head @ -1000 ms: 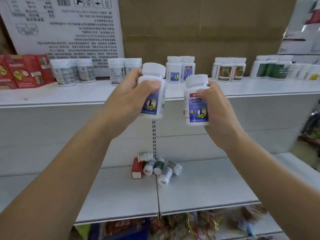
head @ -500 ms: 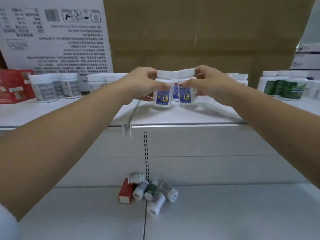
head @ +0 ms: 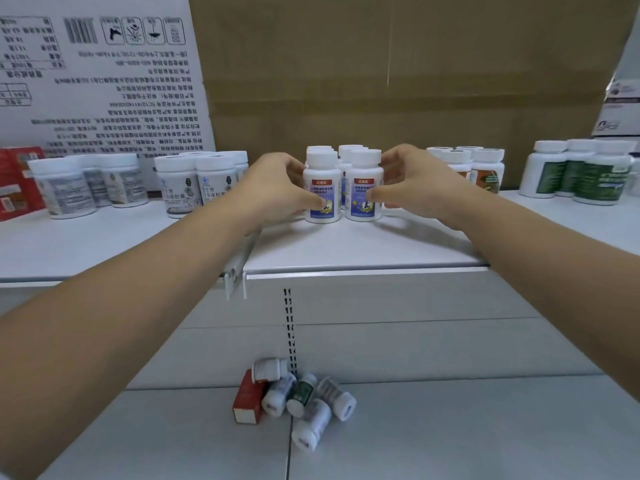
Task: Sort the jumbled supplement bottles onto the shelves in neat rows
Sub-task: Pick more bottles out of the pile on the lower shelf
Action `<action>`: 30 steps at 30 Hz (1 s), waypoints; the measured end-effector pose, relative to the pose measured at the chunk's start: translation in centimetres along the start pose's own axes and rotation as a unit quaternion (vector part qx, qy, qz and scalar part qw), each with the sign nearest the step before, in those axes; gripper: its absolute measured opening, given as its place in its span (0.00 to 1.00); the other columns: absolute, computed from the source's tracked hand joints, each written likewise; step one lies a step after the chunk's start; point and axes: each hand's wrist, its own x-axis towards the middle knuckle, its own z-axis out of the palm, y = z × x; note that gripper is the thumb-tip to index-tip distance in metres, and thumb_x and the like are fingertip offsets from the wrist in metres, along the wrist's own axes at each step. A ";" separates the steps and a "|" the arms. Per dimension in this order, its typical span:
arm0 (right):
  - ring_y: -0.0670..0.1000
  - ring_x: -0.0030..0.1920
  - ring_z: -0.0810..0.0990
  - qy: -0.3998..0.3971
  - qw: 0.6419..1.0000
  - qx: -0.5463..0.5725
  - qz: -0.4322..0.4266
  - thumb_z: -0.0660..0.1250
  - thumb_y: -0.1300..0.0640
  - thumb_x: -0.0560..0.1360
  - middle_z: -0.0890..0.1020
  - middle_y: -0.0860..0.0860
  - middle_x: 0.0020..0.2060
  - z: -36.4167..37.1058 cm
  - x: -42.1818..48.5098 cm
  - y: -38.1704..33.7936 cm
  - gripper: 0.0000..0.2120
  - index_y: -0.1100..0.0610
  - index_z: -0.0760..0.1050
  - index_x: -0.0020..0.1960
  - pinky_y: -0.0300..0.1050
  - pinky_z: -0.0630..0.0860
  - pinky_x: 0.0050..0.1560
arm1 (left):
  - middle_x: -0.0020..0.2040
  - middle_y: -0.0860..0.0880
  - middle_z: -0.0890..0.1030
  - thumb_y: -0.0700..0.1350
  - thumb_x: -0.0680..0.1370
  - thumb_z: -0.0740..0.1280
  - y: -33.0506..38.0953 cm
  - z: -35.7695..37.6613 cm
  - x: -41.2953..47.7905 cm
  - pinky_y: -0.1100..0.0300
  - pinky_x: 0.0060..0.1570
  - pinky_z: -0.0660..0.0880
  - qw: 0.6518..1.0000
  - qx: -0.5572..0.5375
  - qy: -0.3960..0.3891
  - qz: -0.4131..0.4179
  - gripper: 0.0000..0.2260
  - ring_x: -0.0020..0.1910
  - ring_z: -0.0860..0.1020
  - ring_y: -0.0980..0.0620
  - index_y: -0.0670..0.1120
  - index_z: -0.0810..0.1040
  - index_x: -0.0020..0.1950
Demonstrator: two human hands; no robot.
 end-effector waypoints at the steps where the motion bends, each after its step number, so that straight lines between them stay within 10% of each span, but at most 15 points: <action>1: 0.50 0.52 0.81 0.003 1.000 -0.003 0.001 0.76 0.59 0.70 0.81 0.49 0.51 0.1 0.0 0.0 0.22 0.52 0.70 0.59 0.53 0.79 0.58 | 0.46 0.49 0.84 0.41 0.64 0.81 0.0 0.0 0.0 0.49 0.52 0.81 1.000 0.002 0.000 0.000 0.20 0.47 0.84 0.50 0.47 0.79 0.52; 8: 0.51 0.56 0.78 0.017 0.998 -0.062 0.028 0.72 0.52 0.73 0.79 0.49 0.55 -0.2 -1.3 -0.9 0.24 0.54 0.67 0.65 0.48 0.76 0.57 | 0.42 0.48 0.83 0.52 0.73 0.73 1.0 -1.1 -1.5 0.59 0.36 0.74 0.986 0.162 -0.048 0.016 0.09 0.35 0.77 0.52 0.48 0.83 0.47; 15: 0.52 0.57 0.76 -0.012 0.980 -0.193 0.053 0.66 0.47 0.76 0.78 0.50 0.59 -0.4 -6.3 -3.3 0.17 0.52 0.72 0.62 0.46 0.72 0.54 | 0.56 0.52 0.78 0.45 0.78 0.64 1.3 -5.9 -5.4 0.60 0.50 0.68 0.950 0.294 -0.083 0.060 0.14 0.53 0.75 0.51 0.50 0.76 0.64; 30: 0.59 0.63 0.72 0.195 0.959 -0.204 0.033 0.66 0.47 0.74 0.75 0.54 0.61 10.3 -24.9 -6.2 0.18 0.51 0.76 0.62 0.54 0.66 0.64 | 0.60 0.46 0.77 0.53 0.73 0.61 -11.2 -14.5 -23.0 0.49 0.61 0.69 0.945 0.270 0.088 0.164 0.20 0.61 0.73 0.43 0.47 0.78 0.61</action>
